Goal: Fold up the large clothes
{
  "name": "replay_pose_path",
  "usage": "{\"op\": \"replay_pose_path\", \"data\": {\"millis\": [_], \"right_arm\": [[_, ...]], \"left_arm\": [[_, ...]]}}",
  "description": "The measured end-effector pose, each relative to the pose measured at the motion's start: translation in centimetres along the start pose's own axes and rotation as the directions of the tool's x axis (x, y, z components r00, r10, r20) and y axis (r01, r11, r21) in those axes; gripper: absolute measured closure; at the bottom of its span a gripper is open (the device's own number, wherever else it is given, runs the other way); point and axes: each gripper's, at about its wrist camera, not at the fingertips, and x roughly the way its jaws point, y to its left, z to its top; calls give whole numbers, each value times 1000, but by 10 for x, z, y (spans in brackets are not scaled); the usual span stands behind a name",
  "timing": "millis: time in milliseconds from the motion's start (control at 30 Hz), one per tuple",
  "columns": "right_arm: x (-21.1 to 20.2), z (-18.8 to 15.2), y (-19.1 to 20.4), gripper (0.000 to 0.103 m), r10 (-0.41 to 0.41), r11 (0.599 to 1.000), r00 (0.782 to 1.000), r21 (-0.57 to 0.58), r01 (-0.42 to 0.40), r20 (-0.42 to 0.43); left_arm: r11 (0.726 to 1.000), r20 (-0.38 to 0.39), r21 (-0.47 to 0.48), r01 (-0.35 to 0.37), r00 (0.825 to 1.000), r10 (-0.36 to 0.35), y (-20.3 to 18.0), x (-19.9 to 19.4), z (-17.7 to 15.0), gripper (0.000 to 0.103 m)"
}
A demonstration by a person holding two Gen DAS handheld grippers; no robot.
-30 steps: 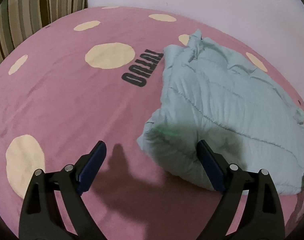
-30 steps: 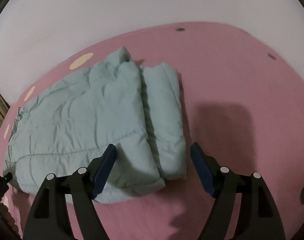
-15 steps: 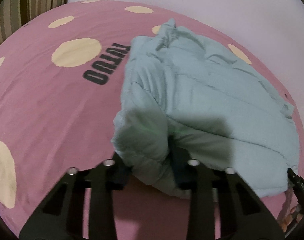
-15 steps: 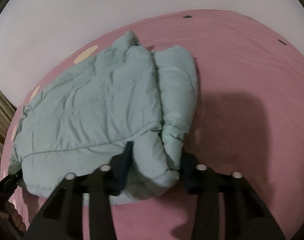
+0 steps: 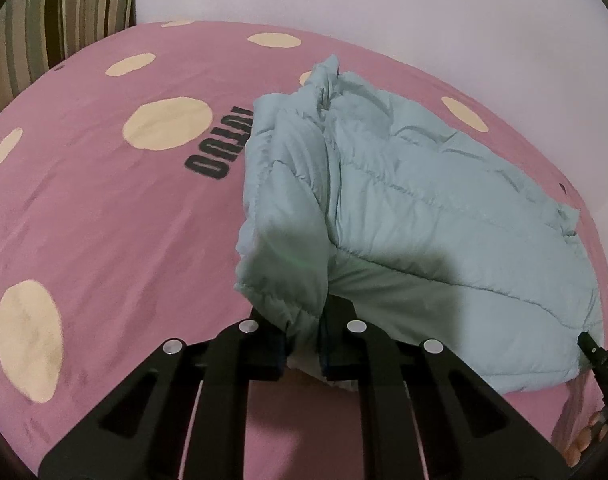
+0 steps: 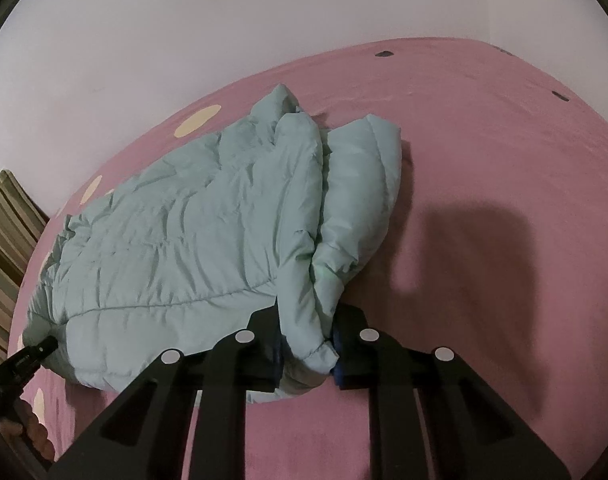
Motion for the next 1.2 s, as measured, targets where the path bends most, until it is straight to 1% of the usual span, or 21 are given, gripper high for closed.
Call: {"op": "replay_pose_path", "data": {"millis": [167,567,833,1200], "right_arm": [[-6,-8,-2,86,-3,1000,1000,-15,3,4],[-5,-7,-1,86,-3,1000,1000,6,3,-9],[-6,-6,-1,86,0,1000,1000,10,0,-8],[-22,-16,-6,86,28,1000,1000,13,-27,-11]], "left_arm": [[1000,-5,-3,-12,1000,12,9,-15,-17,92],[1000,-10,-3,-29,1000,29,33,-49,-69,92],[999,-3,-10,-31,1000,31,42,-70,-88,92],[1000,6,-3,-22,1000,22,60,-101,-123,92]]}}
